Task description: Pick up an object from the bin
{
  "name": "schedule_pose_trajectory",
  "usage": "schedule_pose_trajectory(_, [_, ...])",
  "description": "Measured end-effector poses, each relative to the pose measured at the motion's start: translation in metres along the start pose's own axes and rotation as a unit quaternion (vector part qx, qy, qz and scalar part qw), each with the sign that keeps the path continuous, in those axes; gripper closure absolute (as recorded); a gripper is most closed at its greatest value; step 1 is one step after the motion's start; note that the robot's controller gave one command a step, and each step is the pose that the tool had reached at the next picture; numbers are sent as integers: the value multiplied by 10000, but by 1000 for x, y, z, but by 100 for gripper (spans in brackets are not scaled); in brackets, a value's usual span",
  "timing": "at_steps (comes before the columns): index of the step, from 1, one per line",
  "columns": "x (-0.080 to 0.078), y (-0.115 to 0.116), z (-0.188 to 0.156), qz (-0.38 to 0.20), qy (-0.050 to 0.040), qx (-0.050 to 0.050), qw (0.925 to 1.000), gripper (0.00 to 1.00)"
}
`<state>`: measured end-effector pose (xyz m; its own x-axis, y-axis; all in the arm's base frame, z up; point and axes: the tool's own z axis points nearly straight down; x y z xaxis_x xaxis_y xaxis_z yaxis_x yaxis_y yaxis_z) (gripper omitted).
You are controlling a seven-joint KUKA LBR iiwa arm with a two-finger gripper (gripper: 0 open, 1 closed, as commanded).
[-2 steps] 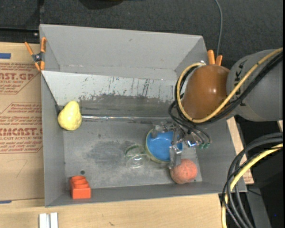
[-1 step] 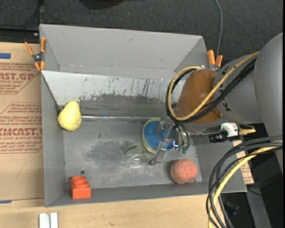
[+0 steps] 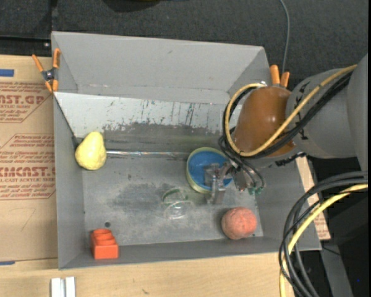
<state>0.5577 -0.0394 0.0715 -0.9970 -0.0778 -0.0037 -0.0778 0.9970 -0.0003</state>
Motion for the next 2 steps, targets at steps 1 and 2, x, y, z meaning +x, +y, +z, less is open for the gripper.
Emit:
schedule_pose_trajectory(1, [0, 0, 0, 3, 0, -1, 10000, 100])
schedule_pose_trajectory(2, [1, 0, -2, 5, 2, -2, 10000, 100])
